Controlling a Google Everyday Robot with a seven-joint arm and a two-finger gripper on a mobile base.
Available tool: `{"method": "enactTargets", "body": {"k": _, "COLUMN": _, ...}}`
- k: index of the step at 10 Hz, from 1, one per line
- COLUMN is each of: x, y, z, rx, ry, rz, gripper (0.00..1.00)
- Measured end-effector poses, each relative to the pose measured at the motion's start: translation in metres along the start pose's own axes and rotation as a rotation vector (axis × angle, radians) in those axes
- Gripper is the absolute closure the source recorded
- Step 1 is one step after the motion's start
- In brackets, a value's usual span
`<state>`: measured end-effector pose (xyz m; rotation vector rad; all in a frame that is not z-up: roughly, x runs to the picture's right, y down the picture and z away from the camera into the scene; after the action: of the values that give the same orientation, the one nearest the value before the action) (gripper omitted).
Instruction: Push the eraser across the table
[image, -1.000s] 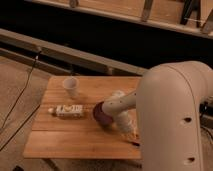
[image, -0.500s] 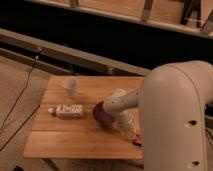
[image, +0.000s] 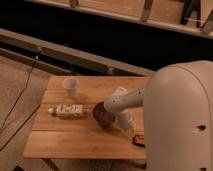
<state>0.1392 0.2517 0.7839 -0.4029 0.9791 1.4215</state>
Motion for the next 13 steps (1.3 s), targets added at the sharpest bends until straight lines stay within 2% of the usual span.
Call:
{"method": "enactTargets", "body": {"k": 4, "x": -0.014, "y": 0.025, "z": -0.025, "rx": -0.018, "ry": -0.059, "rz": -0.1, "gripper": 0.28}}
{"method": "enactTargets", "body": {"k": 5, "x": -0.014, "y": 0.027, "z": -0.026, "rx": -0.019, "ry": -0.061, "rz": -0.106, "gripper": 0.24}}
{"method": "enactTargets", "body": {"k": 13, "x": -0.015, "y": 0.027, "z": -0.026, "rx": -0.018, "ry": -0.062, "rz": -0.105, "gripper": 0.24}}
